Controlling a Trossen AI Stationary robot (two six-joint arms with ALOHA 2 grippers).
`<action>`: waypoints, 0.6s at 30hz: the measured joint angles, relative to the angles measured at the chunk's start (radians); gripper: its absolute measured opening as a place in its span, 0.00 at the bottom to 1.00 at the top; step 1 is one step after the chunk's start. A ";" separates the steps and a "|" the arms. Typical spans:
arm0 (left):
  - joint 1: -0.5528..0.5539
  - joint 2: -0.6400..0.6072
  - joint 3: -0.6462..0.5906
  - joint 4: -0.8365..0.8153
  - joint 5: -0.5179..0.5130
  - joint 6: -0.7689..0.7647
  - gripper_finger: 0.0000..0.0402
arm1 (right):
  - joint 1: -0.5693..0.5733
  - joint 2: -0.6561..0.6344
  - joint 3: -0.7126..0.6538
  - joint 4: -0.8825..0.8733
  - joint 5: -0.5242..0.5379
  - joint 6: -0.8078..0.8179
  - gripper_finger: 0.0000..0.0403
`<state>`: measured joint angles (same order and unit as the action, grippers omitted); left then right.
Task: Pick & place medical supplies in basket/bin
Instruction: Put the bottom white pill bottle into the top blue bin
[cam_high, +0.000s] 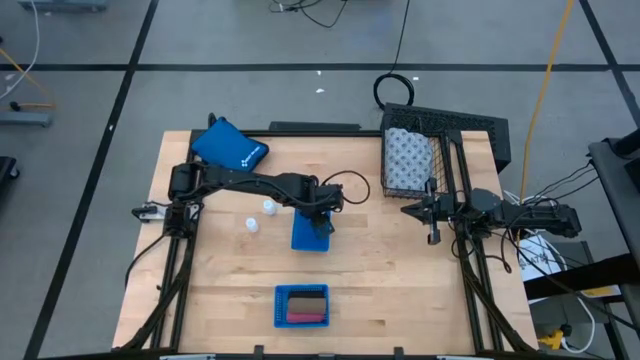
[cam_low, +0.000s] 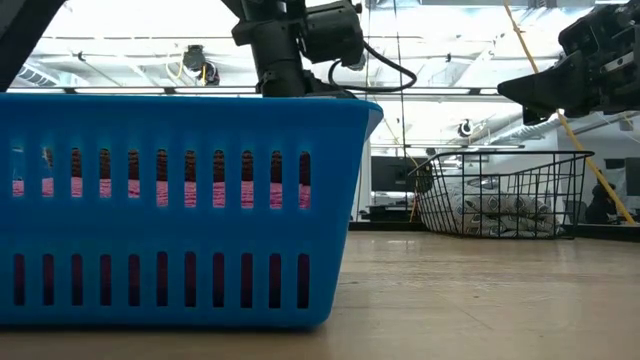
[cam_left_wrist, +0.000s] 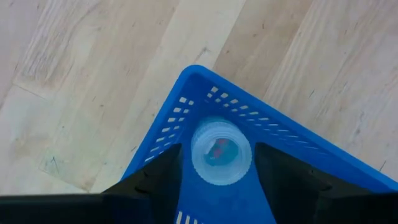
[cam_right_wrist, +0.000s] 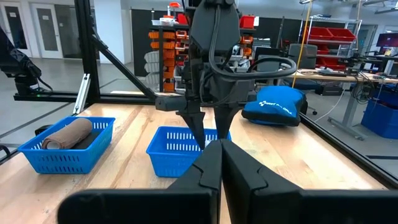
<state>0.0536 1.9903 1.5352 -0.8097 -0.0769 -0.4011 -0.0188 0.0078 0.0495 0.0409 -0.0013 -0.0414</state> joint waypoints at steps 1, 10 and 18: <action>0.000 0.000 0.000 0.000 0.000 0.000 0.52 | 0.000 0.000 0.000 0.000 0.000 0.000 0.00; 0.014 -0.043 0.000 -0.006 0.014 0.121 0.53 | 0.000 0.000 0.000 0.000 0.000 0.000 0.00; 0.021 -0.174 0.000 -0.052 -0.060 0.085 0.53 | 0.000 0.000 0.000 0.000 0.000 0.000 0.00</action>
<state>0.0749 1.8160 1.5349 -0.8618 -0.1367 -0.3161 -0.0186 0.0078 0.0498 0.0406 -0.0013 -0.0413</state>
